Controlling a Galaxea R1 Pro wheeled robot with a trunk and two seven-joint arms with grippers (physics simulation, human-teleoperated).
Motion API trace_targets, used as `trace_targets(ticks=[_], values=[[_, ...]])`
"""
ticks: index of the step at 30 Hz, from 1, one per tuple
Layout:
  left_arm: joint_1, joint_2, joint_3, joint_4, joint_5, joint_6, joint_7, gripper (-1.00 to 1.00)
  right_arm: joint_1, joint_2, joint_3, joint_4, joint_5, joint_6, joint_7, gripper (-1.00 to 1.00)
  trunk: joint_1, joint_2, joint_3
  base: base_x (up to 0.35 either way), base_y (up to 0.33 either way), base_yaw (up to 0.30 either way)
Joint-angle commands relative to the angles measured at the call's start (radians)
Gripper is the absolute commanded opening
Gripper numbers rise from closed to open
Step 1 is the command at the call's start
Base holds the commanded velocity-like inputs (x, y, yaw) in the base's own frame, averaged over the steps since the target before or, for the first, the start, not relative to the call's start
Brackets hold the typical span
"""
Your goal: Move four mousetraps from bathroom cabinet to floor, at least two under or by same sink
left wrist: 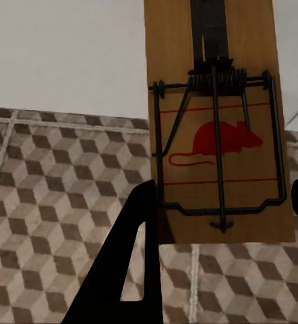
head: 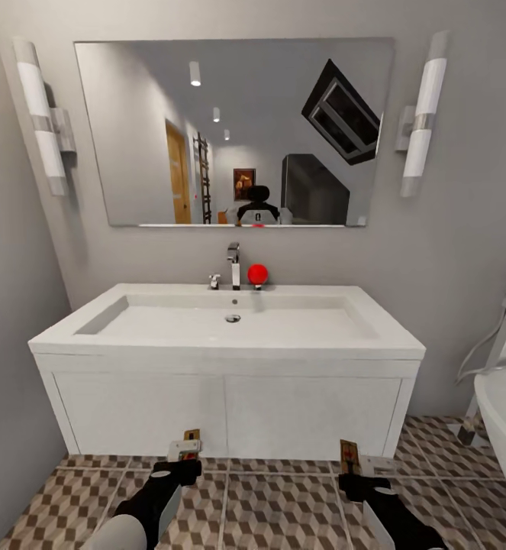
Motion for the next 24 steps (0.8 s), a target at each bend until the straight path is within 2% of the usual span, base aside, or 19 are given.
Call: trace_targets(ticks=[1,4,8,15,24], values=[[-0.001,-0.001,0.002,-0.010,-0.007,0.005,0.001,-1.00,0.000,0.008,0.004,-0.002,-0.013,0.002,-0.004,-1.00,0.004,-0.008,-0.004,0.000,0.000,0.000],[0.000,-0.001,0.001,-0.019,-0.007,0.005,-0.020,-1.00,0.000,0.021,0.004,-0.002,-0.015,-0.001,-0.007,-1.00,0.015,-0.029,-0.014,0.000,0.000,0.000],[0.000,-0.001,0.001,-0.023,-0.007,0.006,-0.056,-1.00,0.000,0.024,0.004,-0.002,-0.004,-0.002,-0.008,-1.00,0.031,-0.057,-0.026,0.000,0.000,0.000],[-0.001,-0.001,0.004,-0.024,-0.005,0.006,-0.061,-1.00,0.000,0.025,0.003,-0.001,0.021,-0.005,-0.011,-1.00,0.057,-0.106,-0.048,0.000,0.000,0.000],[-0.001,-0.001,0.013,-0.022,-0.002,0.010,-0.060,-1.00,0.000,0.023,0.000,0.037,0.020,-0.002,-0.010,-1.00,0.057,-0.106,-0.048,0.000,0.000,0.000]])
